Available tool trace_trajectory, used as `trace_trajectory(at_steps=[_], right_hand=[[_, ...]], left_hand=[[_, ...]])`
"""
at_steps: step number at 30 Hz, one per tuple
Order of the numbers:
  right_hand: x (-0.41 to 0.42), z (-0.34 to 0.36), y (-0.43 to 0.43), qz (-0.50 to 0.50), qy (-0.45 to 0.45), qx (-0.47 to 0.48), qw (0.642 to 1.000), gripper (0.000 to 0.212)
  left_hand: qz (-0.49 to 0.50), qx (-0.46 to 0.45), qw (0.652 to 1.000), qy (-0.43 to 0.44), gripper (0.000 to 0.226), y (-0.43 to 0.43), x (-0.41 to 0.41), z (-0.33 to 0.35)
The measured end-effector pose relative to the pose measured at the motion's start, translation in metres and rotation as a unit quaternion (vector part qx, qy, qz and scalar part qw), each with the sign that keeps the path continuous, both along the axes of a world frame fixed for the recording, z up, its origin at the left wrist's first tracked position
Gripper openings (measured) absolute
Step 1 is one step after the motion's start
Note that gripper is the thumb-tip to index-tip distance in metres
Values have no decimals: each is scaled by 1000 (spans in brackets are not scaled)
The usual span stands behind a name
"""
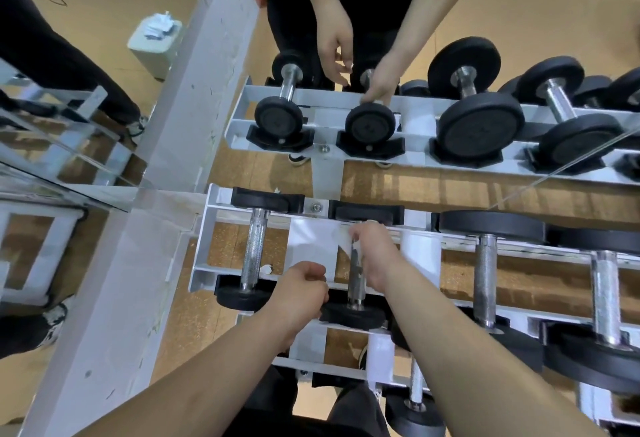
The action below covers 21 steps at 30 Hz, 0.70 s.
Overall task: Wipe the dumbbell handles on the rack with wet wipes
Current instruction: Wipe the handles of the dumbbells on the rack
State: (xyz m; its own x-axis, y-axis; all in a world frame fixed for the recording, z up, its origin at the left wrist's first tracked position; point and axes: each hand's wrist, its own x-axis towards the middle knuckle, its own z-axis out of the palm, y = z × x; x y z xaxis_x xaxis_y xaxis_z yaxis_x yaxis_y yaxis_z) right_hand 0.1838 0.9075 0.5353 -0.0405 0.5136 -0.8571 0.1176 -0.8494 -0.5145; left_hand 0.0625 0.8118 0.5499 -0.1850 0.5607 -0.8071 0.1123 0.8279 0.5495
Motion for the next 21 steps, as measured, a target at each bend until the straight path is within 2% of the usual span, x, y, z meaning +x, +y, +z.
trace_trajectory(at_steps=[3,4,6,9,12,13,14,16,19,21], right_hand=[[-2,6,-27,26,-35,-3,999,49],[-2,7,-39,30,-31,-6,999,54],[-5,12,-57,34,-13,-20,999,47],[-5,26,-70,36,-3,-13,999,15],[2,38,-66,-18,-8,2,1000,17],[3,44,-65,-47,-14,-1,999,10],[7,48,-66,-84,-16,-8,996,10],[18,52,-69,-161,13,-12,987,40],[38,64,-80,-226,100,27,969,46],[50,66,-84,-233,165,27,958,54]], left_hand=[[1,5,1000,-2,39,-1,-2,2],[0,7,1000,-5,38,0,-1,2],[-8,11,1000,-15,35,1,3,0],[-40,19,999,-15,25,-3,7,0],[-49,22,998,-21,21,-6,4,3],[-50,17,998,-30,21,-6,2,3],[-60,11,998,-35,22,-5,-2,6],[-74,4,997,-32,22,-5,-8,7],[-59,14,997,-50,16,-6,-15,14],[-20,14,995,-100,30,-4,-16,19]])
